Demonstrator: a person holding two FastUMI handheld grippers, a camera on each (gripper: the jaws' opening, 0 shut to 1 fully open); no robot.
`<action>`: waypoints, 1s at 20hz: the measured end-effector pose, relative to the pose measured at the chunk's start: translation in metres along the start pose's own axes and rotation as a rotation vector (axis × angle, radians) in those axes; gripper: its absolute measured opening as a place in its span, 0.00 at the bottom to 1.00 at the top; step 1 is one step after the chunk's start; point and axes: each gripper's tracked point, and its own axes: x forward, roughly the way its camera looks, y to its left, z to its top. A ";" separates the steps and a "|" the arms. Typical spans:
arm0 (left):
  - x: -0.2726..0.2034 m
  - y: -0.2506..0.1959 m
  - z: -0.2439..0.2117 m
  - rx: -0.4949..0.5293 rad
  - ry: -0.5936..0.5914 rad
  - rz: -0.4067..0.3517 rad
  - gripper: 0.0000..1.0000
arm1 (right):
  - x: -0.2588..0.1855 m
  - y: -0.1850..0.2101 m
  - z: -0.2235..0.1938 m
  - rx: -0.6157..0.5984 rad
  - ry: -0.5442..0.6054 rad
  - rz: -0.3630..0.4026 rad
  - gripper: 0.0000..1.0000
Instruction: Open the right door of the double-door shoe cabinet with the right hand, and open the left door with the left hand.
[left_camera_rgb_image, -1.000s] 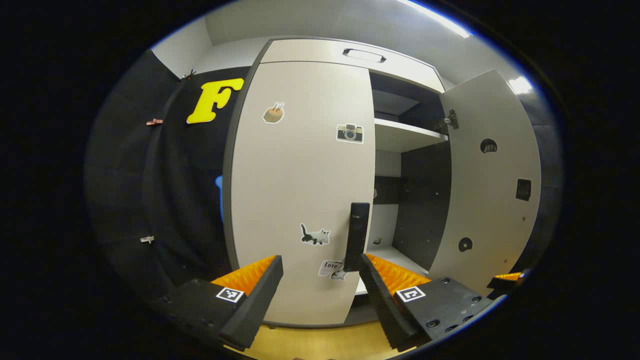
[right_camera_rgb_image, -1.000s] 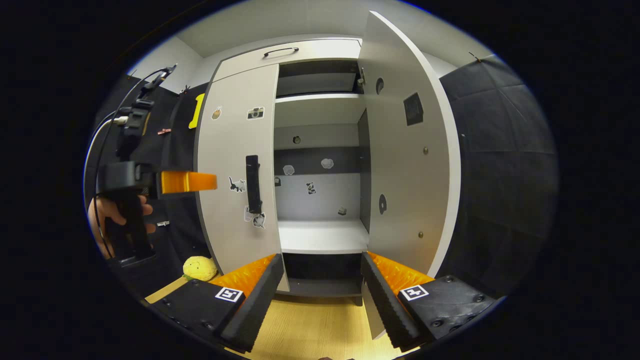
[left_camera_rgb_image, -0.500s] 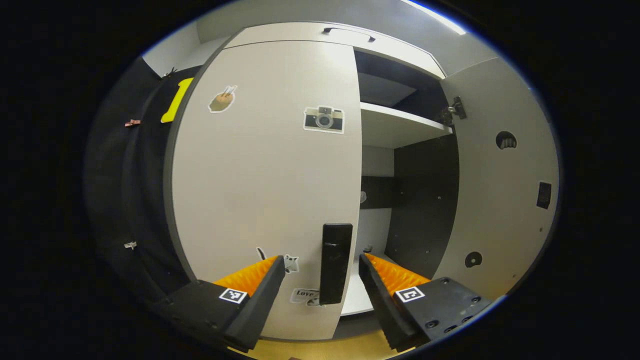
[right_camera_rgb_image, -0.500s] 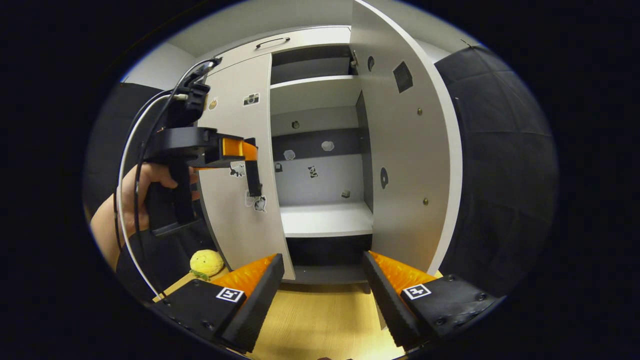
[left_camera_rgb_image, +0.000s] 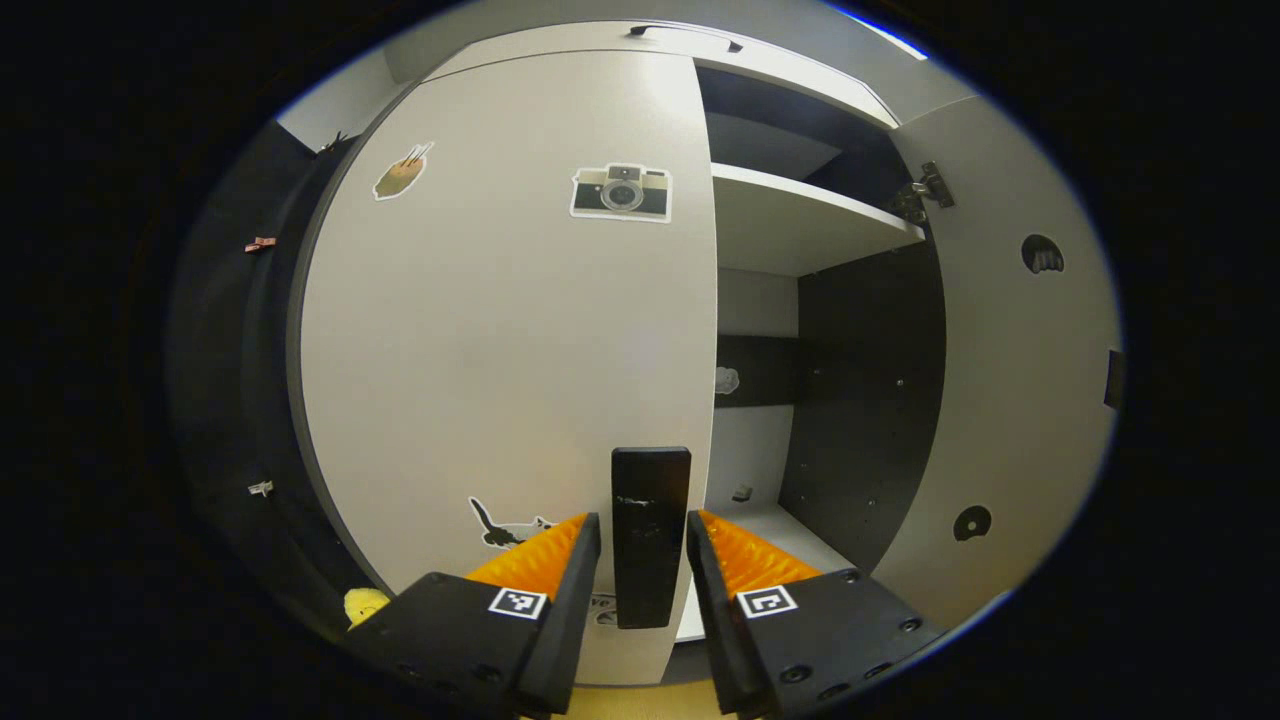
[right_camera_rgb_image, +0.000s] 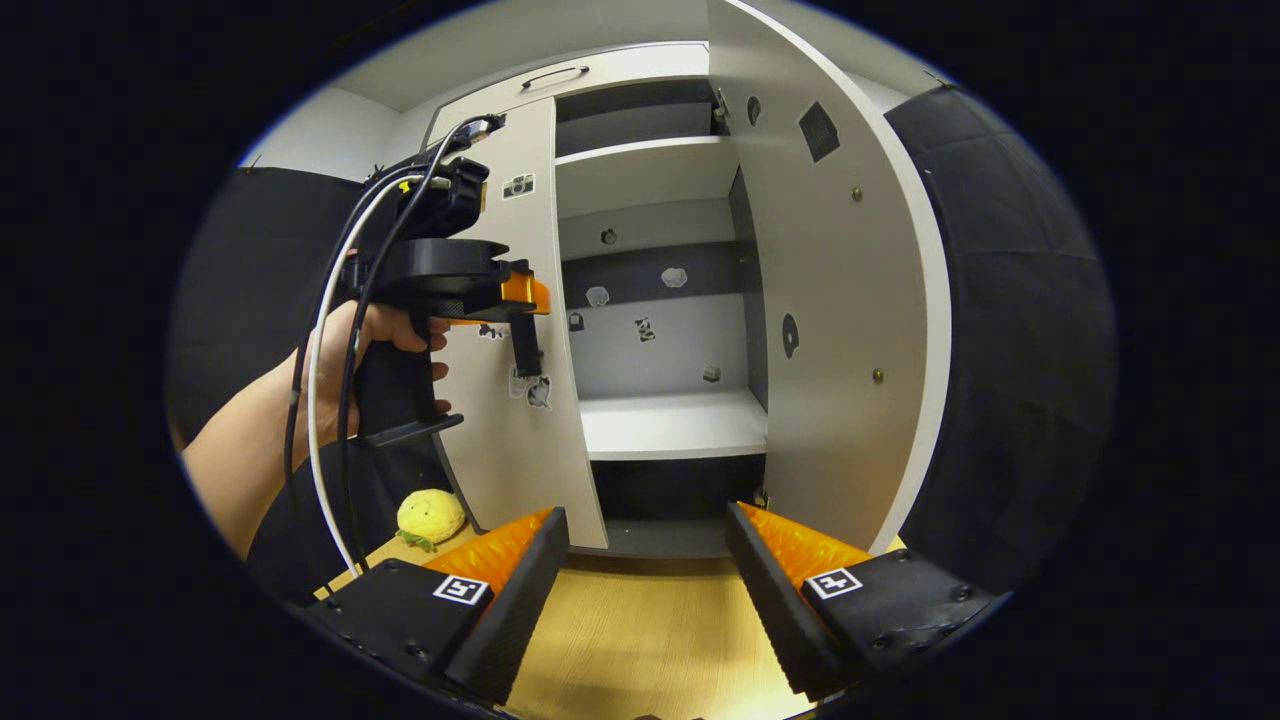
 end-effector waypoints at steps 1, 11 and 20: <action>0.002 -0.002 -0.004 -0.014 0.012 -0.004 0.48 | -0.001 -0.002 0.001 0.000 -0.004 0.001 0.99; 0.004 -0.002 -0.008 -0.028 -0.026 0.031 0.27 | -0.002 -0.012 -0.007 -0.010 0.017 0.003 0.99; -0.004 -0.002 -0.010 -0.043 -0.020 0.012 0.10 | 0.001 -0.022 0.003 -0.015 0.003 -0.021 0.99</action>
